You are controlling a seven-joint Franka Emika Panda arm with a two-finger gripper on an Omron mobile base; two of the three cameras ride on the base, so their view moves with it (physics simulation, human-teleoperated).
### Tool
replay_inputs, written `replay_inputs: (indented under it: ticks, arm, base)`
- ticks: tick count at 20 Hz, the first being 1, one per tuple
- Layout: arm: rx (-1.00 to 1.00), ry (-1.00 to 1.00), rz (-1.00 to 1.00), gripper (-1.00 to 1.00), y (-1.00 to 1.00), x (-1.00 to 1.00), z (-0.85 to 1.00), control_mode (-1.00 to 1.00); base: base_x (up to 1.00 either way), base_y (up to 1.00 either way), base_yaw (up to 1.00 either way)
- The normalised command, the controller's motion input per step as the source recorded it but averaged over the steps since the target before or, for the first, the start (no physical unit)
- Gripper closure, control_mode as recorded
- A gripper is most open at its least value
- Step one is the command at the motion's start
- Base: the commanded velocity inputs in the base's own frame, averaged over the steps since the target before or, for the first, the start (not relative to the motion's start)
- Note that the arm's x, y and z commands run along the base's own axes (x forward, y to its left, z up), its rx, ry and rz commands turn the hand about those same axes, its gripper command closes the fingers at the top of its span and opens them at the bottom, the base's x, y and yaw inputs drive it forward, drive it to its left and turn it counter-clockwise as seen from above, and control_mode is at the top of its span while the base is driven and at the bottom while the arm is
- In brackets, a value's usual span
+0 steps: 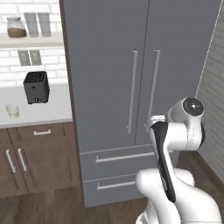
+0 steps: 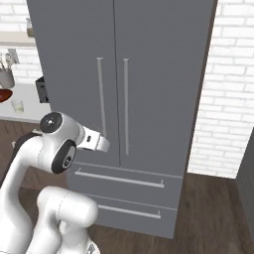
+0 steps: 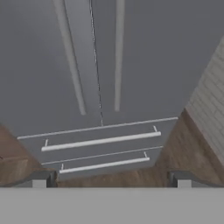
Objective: Grab a lemon wedge from the fridge and one ice cube from the ice bowl, and put them in the glass of lemonade.
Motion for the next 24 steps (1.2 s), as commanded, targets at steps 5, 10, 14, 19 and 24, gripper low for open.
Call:
replay_inputs:
  ticks: [5,10,14,19,24]
  arm:
    - [-0.04,-0.16,0.0,-1.0,0.37,0.68,0.43,-1.0]
    - [0.0,-0.06,0.01,-1.0,0.14,0.8,0.17,-1.0]
    - [0.0,-0.01,0.19,-1.0,0.04,0.68,0.0,-1.0]
    - [-0.01,0.08,0.08,-1.0,0.01,0.12,0.0,-1.0]
    - [0.0,0.02,0.0,-1.0,0.0,0.33,0.0,-1.0]
  base:
    - [0.0,0.0,0.0]
    - [0.0,0.0,0.0]
    - [0.0,0.0,0.0]
    - [0.0,0.0,0.0]
    - [0.0,0.0,0.0]
